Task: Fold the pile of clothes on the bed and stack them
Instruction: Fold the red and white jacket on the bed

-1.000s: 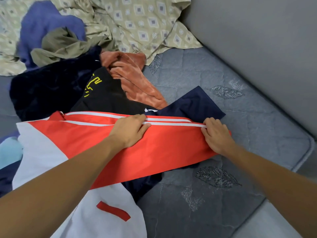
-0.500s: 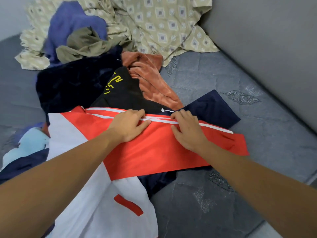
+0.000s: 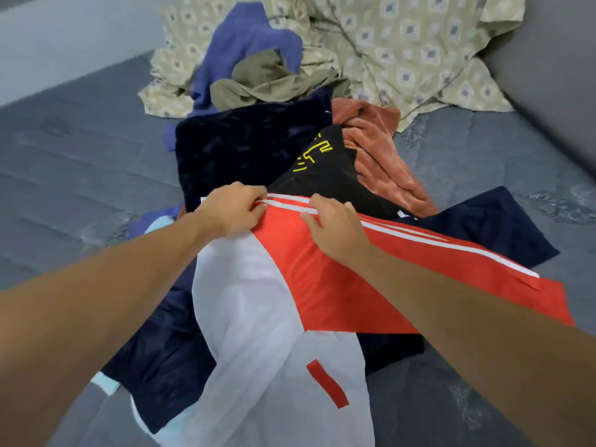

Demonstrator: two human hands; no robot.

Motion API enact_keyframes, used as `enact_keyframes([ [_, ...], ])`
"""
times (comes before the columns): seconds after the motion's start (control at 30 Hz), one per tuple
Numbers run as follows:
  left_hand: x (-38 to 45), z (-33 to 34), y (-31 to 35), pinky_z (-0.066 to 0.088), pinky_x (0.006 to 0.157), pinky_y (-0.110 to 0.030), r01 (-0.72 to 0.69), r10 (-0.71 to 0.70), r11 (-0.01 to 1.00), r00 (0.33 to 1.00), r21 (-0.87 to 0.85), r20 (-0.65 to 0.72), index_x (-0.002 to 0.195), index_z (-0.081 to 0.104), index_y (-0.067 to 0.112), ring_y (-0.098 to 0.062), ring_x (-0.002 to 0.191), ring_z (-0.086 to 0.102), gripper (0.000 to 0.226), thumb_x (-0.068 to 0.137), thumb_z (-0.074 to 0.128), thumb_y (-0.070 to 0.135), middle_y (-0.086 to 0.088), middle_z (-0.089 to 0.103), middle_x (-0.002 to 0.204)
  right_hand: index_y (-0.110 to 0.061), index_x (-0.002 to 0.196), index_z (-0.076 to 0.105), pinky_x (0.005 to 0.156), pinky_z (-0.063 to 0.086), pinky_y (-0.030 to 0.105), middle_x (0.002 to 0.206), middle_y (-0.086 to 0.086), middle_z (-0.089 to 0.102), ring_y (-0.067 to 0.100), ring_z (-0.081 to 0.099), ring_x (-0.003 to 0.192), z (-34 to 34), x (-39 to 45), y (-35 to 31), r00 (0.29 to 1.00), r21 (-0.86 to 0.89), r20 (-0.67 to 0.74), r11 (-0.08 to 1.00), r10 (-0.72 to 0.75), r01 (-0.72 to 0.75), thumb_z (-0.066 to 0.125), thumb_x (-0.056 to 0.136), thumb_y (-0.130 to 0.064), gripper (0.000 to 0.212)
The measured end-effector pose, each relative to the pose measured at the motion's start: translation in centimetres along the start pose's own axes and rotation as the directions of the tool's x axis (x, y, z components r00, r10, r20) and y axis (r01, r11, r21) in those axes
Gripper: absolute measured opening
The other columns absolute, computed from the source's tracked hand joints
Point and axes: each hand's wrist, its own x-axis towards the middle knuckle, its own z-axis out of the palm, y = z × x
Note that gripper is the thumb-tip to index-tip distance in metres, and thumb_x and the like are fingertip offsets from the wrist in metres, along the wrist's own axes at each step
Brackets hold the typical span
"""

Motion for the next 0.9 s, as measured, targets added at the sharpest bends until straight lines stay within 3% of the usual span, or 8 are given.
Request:
enact_keyframes([
  [0.2,2.1,1.7,-0.6,0.038,0.069,-0.038,-0.023,0.024,1.000,0.987,0.007,-0.158,0.101,0.054,0.023,-0.024,0.090,0.058,0.026,0.104,0.053,0.048,0.006,0.058,0.089,-0.016,0.105,0.053,0.082,0.037,0.043,0.099,0.003,0.064,0.030,0.060,0.094,0.5,1.5,1.0,0.997,-0.208,-0.069,0.978,-0.022,0.007,0.044,0.108,-0.035,0.021],
  [0.3,1.8,3.7,-0.6,0.039,0.093,-0.043,0.061,-0.004,0.975,0.966,0.214,-0.260,0.123,0.057,0.018,-0.029,0.113,0.050,0.036,0.103,0.051,0.048,-0.005,0.054,0.119,-0.018,0.113,0.053,0.082,0.038,0.041,0.106,0.003,0.059,0.027,0.055,0.098,1.5,1.2,0.8,0.996,-0.383,-0.082,0.924,-0.030,-0.003,0.050,0.105,-0.035,0.019],
  [0.37,0.5,5.0,0.0,0.033,0.112,-0.045,0.046,0.008,0.989,0.933,0.141,-0.360,0.136,0.057,0.016,-0.032,0.126,0.049,0.041,0.103,0.051,0.040,-0.009,0.053,0.135,-0.020,0.119,0.055,0.086,0.038,0.041,0.113,0.003,0.055,0.026,0.052,0.103,1.8,0.8,0.4,0.984,-0.417,-0.176,0.908,-0.037,-0.041,0.059,0.099,-0.027,0.021],
  [0.43,-1.4,6.3,0.7,0.021,0.126,-0.049,0.014,-0.002,0.999,0.927,0.031,-0.375,0.151,0.050,0.014,-0.032,0.146,0.039,0.052,0.104,0.049,0.036,-0.012,0.045,0.156,-0.018,0.128,0.058,0.096,0.040,0.040,0.124,0.004,0.056,0.026,0.053,0.111,2.0,0.0,-0.3,0.963,-0.359,-0.224,0.931,-0.151,0.062,0.060,0.096,-0.018,0.032],
  [0.53,-4.5,7.8,1.5,0.014,0.129,-0.051,0.030,-0.042,0.999,0.942,-0.041,-0.333,0.161,0.037,0.010,-0.033,0.158,0.023,0.058,0.108,0.041,0.036,-0.015,0.026,0.170,-0.008,0.149,0.050,0.121,0.031,0.043,0.153,0.009,0.049,0.027,0.046,0.140,2.1,-2.1,-1.2,0.953,-0.133,-0.039,0.947,-0.300,0.292,0.049,0.106,-0.023,0.045],
  [0.63,-8.0,9.1,2.4,0.007,0.131,-0.049,0.062,-0.096,0.989,0.960,-0.136,-0.262,0.166,0.023,0.011,-0.030,0.162,0.007,0.061,0.112,0.039,0.035,-0.013,0.010,0.174,-0.013,0.163,0.031,0.131,0.010,0.039,0.170,0.004,0.027,0.020,0.021,0.159,2.5,-4.7,-1.4,0.939,-0.150,0.226,0.944,-0.257,0.295,0.036,0.112,-0.033,0.055],
  [0.73,-11.7,9.7,3.7,0.009,0.130,-0.049,0.107,-0.154,0.972,0.962,-0.207,-0.227,0.167,0.019,0.017,-0.027,0.162,0.000,0.061,0.112,0.038,0.037,-0.009,0.004,0.175,-0.013,0.164,0.028,0.131,0.008,0.043,0.172,0.005,0.023,0.022,0.016,0.160,2.4,-5.7,-1.8,0.952,-0.189,0.193,0.943,-0.239,0.275,0.033,0.112,-0.032,0.056],
  [0.9,-19.9,10.8,7.1,0.022,0.127,-0.048,0.228,-0.317,0.917,0.915,-0.328,-0.250,0.164,0.031,0.016,-0.028,0.161,0.015,0.058,0.111,0.045,0.035,-0.010,0.017,0.174,-0.010,0.162,0.033,0.129,0.016,0.048,0.170,0.008,0.028,0.025,0.021,0.159,3.7,-10.9,-6.1,0.916,-0.085,0.201,0.925,-0.348,0.370,0.039,0.109,-0.025,0.055],
])
